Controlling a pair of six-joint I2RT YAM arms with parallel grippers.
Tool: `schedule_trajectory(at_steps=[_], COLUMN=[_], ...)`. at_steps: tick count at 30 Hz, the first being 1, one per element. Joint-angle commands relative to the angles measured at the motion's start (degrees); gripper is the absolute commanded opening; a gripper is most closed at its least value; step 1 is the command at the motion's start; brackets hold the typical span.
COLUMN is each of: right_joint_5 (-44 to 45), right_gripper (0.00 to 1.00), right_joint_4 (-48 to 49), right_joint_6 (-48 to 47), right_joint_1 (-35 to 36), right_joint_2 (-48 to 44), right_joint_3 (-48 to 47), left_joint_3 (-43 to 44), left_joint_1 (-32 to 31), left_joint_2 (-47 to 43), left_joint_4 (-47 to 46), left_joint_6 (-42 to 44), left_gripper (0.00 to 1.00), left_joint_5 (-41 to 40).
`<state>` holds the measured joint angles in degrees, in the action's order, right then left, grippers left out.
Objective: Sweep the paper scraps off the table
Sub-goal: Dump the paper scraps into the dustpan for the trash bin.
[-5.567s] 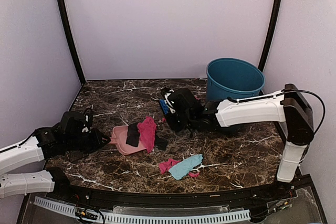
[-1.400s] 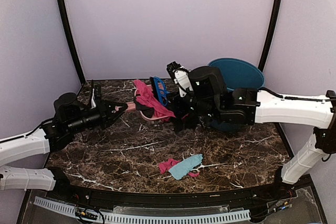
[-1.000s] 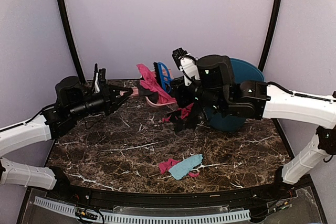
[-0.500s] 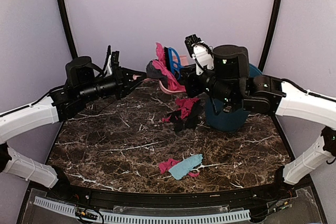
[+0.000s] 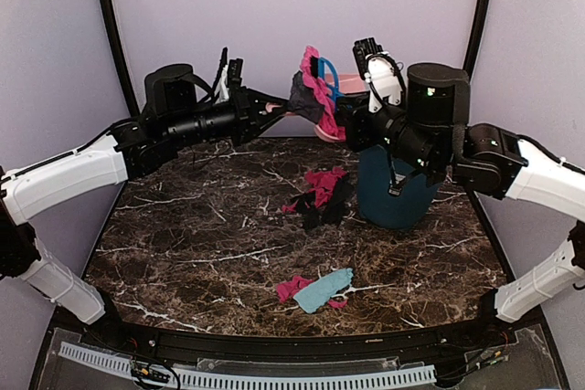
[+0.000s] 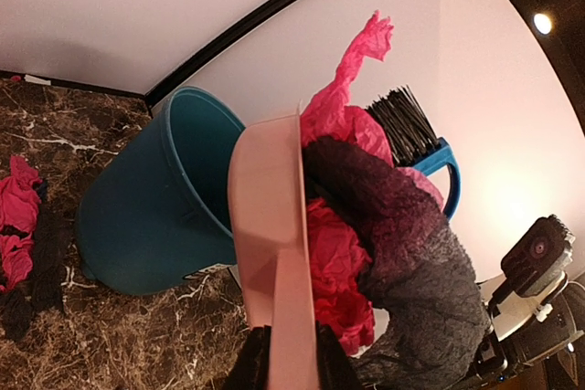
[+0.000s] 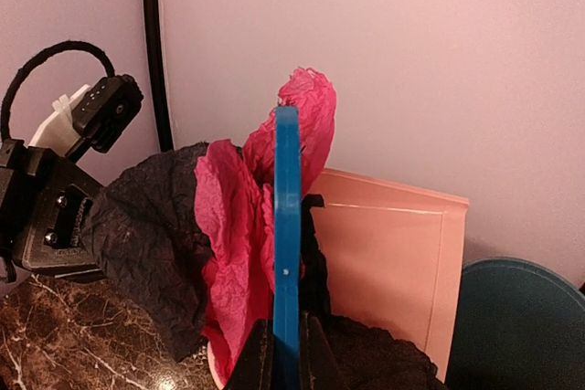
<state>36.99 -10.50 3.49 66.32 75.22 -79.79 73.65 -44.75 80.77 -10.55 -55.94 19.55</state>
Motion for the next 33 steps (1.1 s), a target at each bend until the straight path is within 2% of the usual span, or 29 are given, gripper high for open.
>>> schedule_trajectory(at_steps=[1,11,18,26,33], right_joint_5=[4.3,4.6,4.7,2.1,1.9], right_gripper=[0.00,0.00,0.00,0.00,0.00], right_joint_4=[-1.1,-1.5,-2.6,-3.7,-5.2], right_joint_6=[0.0,3.5,4.6,6.3,7.6], right_joint_1=[-1.0,-9.9,-15.1,-20.8,-23.0], right_joint_2=[-2.2,-7.4,-9.7,-13.5,-14.7], right_joint_3=[2.3,10.2,13.2,16.2,18.0], left_joint_3=[6.4,17.9,31.4,50.9,55.0], left_joint_1=[-1.4,-1.8,-2.0,-2.0,-2.0], left_joint_2=[2.4,14.4,26.6,38.2,40.7], left_joint_4=[-2.3,0.1,2.9,14.5,17.1], left_joint_6=[1.6,3.2,6.8,15.4,21.9], left_gripper=[0.00,0.00,0.00,0.00,0.00], left_joint_5=[3.0,5.7,8.3,8.0,5.5])
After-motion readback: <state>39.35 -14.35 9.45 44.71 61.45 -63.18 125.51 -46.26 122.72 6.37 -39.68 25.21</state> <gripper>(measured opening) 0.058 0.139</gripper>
